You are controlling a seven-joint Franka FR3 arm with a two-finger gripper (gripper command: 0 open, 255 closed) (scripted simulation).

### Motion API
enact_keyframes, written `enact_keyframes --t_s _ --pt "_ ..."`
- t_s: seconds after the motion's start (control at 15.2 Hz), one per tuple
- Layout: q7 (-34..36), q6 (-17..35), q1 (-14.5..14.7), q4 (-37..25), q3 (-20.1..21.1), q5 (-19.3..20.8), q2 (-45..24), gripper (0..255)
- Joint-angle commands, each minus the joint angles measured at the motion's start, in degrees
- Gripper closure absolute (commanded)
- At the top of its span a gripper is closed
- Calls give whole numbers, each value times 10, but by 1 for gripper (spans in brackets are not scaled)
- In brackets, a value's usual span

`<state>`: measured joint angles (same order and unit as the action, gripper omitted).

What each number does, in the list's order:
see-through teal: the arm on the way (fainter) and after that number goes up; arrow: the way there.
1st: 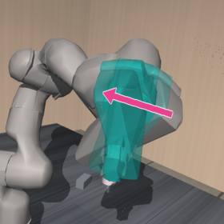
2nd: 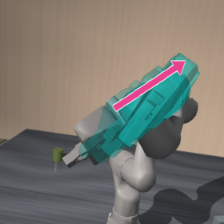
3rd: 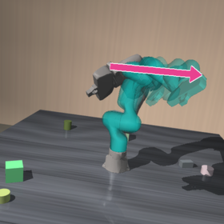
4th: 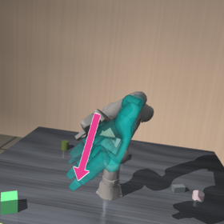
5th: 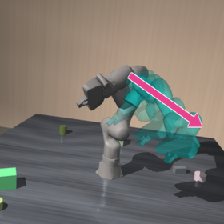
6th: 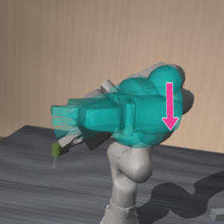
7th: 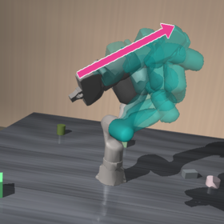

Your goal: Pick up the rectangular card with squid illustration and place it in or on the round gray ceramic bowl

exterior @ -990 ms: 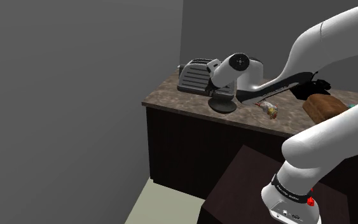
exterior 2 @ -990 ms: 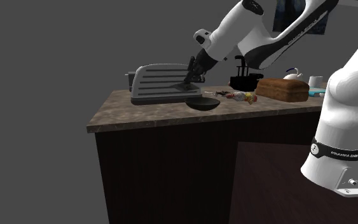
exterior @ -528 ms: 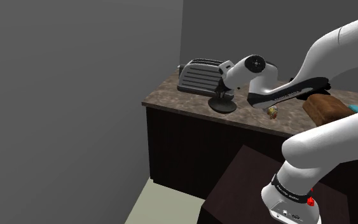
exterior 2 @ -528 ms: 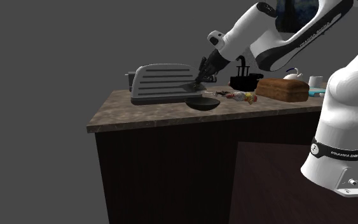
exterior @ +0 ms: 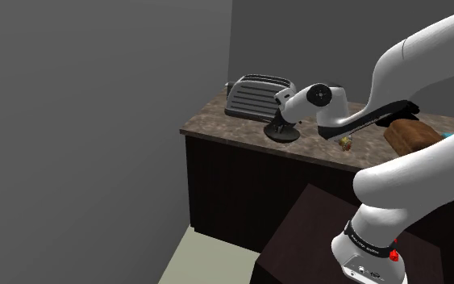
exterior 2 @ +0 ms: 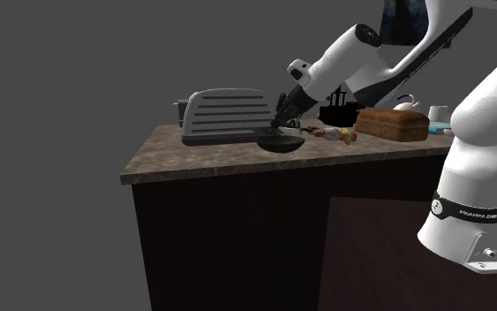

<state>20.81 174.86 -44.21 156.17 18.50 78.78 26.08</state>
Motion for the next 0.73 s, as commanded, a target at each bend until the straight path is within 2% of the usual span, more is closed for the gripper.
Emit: enact_keyframes --t_s 0.0,0.13,0.33,0.66 --pt "73 9 -32 -10 28 70 -13 255" --pt "148 8 -47 -21 44 142 -29 255" --pt "249 -8 -43 -35 49 241 -58 255" --pt "248 -10 -39 -35 45 240 -58 255"
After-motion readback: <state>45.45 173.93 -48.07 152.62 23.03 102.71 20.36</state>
